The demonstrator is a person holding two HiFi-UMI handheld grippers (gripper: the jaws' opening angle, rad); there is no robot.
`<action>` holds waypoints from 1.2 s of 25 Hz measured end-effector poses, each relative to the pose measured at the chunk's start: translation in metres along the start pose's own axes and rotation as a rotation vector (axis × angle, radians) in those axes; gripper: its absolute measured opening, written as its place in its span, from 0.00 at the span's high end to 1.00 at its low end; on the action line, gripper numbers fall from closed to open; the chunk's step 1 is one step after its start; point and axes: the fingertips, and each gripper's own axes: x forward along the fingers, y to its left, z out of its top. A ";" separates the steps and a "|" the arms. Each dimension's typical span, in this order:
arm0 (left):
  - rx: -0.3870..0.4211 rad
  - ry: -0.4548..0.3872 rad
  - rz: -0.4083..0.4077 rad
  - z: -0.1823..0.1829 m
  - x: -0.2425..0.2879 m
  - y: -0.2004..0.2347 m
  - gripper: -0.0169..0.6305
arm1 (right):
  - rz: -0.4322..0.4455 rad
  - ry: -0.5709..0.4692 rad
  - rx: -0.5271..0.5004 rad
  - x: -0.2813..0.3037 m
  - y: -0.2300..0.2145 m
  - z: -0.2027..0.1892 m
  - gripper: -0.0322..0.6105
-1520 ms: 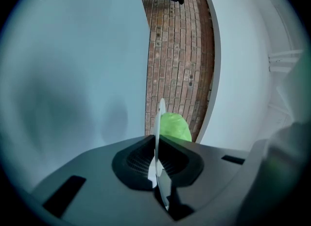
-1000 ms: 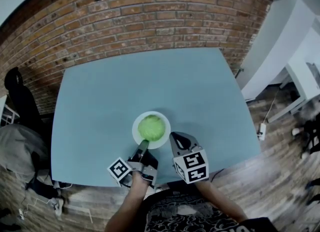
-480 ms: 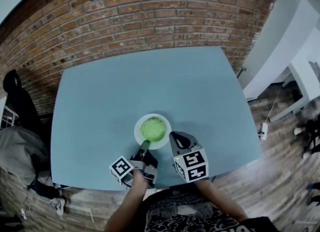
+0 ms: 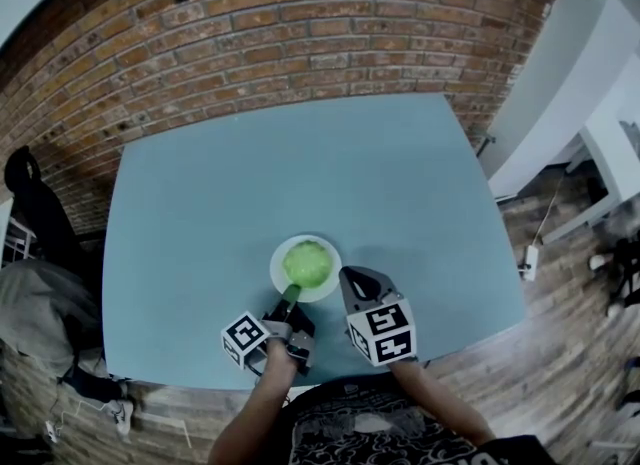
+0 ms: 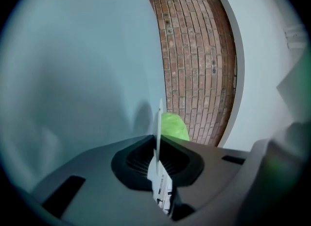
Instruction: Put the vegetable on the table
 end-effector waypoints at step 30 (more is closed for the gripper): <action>0.126 0.021 0.139 0.007 0.012 0.015 0.93 | 0.016 0.034 0.007 0.003 0.001 -0.011 0.94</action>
